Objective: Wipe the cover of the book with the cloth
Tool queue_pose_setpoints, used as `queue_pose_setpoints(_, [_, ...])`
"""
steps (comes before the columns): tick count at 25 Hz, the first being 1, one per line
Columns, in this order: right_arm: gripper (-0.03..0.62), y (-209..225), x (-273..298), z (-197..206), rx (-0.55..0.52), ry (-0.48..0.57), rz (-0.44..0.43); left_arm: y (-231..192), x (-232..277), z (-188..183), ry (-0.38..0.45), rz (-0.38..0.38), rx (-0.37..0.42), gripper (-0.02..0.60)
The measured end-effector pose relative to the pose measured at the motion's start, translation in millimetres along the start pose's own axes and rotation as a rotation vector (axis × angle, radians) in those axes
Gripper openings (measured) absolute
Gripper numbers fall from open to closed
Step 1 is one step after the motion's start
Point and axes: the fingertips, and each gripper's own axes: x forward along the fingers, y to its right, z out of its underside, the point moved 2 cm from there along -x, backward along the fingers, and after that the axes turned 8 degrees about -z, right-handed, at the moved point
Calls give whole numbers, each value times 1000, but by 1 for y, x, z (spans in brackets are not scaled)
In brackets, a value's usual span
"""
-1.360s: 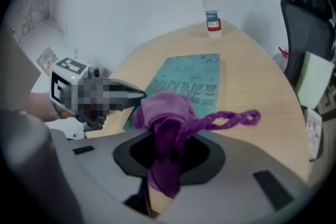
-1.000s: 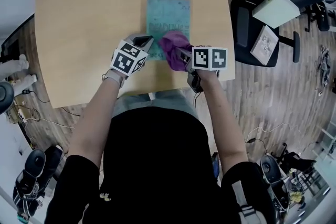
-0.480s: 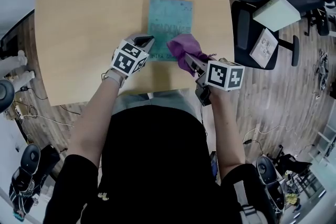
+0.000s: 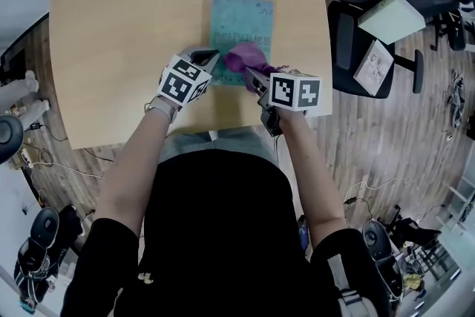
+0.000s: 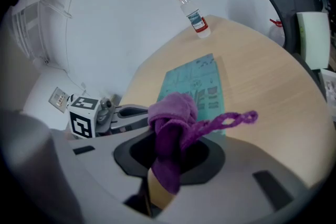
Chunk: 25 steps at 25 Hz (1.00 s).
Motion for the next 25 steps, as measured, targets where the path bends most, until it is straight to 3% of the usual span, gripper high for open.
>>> queue_pose_setpoints(4, [110,7,25,-3,18,22,5,-1,-1,0,-3,3,4,20])
queue_pose_setpoints(12, [107,28,41,-70,68,203,2,0,1,-1,-3,8,5,20])
queue_pose_setpoints(25, [107,32,77,-151,19,188,-3,-1,0,1,5,17,-10,20])
